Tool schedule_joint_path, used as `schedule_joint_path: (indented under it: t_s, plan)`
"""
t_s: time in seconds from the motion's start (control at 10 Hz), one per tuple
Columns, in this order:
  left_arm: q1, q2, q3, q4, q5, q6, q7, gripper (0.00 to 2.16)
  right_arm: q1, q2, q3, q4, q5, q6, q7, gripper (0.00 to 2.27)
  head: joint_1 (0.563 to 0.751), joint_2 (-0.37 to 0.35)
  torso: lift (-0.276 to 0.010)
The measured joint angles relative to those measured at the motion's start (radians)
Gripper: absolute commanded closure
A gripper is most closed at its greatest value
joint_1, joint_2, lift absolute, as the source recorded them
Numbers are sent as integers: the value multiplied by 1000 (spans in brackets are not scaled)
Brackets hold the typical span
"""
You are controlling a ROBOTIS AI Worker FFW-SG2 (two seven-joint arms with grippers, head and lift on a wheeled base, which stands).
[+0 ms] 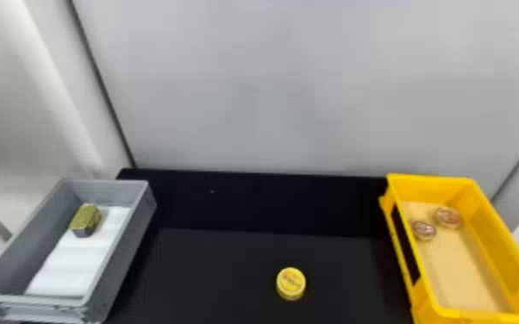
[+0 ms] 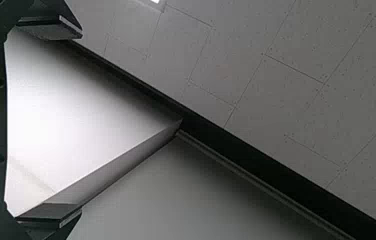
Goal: Pick up the round yellow can and place it in the yellow rectangular box
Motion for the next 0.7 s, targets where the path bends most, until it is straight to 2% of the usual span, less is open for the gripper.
schedule_joint_path:
  t_s: [0.1,0.2,0.3,0.7]
  plan:
    - [-2,2,-3,0,0,2,0,62,0,0,0,0,0,0,-1,216,663,54,-10]
    - [-4,4,-5,0,0,3,0,61,2,0,-1,0,0,0,-3,61,663,54,-10]
    - [-6,5,-7,0,0,6,0,61,4,0,0,0,0,2,-7,2,663,54,-10]
    - [-2,7,-8,0,1,13,0,61,-2,0,12,-2,-46,25,-14,-2,663,54,-10]
